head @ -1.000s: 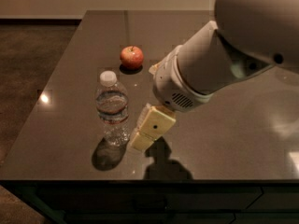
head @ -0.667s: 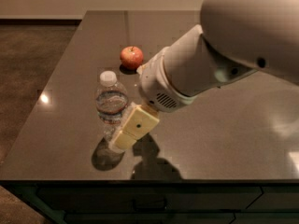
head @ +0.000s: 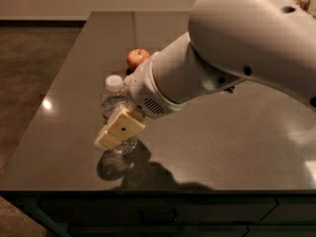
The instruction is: Knock water bottle over
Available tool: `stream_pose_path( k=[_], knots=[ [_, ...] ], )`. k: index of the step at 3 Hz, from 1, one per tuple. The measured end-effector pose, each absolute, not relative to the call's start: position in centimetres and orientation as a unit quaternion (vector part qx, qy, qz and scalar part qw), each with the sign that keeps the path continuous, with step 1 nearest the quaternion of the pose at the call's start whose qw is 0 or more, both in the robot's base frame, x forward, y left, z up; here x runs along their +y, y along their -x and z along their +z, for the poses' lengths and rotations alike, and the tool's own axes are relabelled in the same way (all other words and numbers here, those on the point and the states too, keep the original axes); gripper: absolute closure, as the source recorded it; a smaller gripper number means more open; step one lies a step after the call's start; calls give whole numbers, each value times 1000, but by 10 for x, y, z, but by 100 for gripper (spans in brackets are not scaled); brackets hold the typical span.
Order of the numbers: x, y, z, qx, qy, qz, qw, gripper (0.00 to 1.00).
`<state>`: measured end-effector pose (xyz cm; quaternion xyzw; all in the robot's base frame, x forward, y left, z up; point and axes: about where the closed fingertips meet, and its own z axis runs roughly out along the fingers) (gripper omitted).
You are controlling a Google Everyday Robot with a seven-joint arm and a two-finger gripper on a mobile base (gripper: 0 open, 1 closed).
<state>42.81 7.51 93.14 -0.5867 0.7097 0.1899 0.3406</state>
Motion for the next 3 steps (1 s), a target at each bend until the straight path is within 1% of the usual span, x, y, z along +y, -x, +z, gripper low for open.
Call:
stream_pose_path(
  k=[1,2,3],
  knots=[
    [84,-431,932,707,586,200,341,41],
    [86,-435,935,710,588,207,328,65],
    [75,-450,944,726,594,192,290,88]
  ],
)
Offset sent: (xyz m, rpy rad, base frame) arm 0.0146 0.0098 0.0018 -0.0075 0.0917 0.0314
